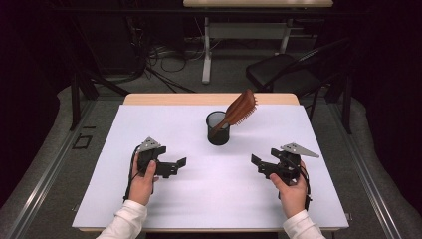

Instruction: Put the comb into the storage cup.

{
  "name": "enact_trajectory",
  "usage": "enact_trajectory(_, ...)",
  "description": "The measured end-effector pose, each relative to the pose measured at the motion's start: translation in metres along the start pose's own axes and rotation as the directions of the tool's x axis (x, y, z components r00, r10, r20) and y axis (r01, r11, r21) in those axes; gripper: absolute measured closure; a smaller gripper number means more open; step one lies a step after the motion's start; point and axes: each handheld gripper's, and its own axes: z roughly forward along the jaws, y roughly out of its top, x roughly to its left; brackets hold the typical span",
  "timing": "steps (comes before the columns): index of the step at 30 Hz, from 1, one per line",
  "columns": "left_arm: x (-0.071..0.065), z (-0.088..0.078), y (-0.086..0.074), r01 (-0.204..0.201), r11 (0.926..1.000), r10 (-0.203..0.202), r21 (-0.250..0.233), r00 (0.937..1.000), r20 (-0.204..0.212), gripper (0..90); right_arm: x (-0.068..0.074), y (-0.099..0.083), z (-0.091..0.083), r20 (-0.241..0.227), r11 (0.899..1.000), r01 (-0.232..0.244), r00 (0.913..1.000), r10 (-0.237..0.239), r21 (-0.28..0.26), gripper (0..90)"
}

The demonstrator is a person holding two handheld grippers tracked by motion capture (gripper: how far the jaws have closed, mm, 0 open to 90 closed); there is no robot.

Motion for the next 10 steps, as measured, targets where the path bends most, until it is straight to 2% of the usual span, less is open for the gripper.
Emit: enact_trajectory(10,0.0005,-0.0004,0.0005,0.003,1.0,-0.003,-0.007,1.0,-0.002,1.3,-0.0051,-0.0085,-0.0065,0.016,1.0,0.021,0.9996,-0.021,-0.022,12.6)
